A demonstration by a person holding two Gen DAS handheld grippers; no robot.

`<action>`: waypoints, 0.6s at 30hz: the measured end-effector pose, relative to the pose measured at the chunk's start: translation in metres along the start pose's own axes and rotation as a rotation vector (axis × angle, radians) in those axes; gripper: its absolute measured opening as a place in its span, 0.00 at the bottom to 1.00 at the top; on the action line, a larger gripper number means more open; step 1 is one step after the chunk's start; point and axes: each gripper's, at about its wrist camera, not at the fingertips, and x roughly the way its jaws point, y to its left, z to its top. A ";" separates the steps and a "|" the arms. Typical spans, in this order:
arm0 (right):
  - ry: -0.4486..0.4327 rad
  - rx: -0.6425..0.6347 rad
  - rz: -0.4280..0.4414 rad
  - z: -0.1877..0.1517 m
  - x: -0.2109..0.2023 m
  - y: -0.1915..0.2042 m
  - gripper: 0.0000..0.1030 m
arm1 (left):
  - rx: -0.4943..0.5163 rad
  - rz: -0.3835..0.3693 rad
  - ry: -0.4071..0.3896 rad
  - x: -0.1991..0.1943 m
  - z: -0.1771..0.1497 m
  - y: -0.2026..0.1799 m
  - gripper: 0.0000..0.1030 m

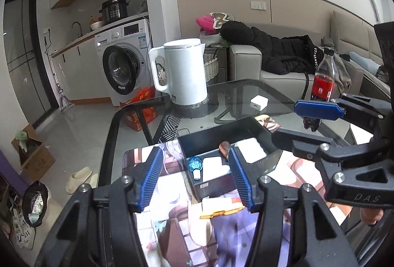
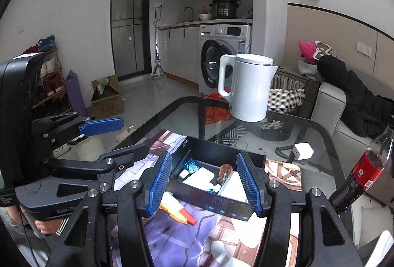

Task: Organize rigid objects
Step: 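Raise both open tools away from the black box, then lower the left tool toward the yellow-handled tool while the right tool lowers toward the red-capped white tube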

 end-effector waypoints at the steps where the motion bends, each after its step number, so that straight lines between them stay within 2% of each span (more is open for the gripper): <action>1: 0.008 -0.006 0.007 -0.002 0.001 0.001 0.55 | 0.005 0.006 0.009 0.001 -0.002 0.001 0.54; 4: 0.048 -0.024 0.028 -0.007 0.010 0.005 0.55 | 0.006 0.013 0.054 0.007 -0.011 0.007 0.55; 11: 0.212 -0.015 0.055 -0.025 0.050 0.008 0.55 | 0.032 -0.031 0.212 0.037 -0.040 0.014 0.55; 14: 0.292 0.002 0.046 -0.034 0.067 0.003 0.55 | 0.110 -0.057 0.272 0.052 -0.055 0.003 0.55; 18: 0.383 0.003 0.016 -0.046 0.085 -0.002 0.55 | 0.226 -0.068 0.297 0.063 -0.071 -0.016 0.55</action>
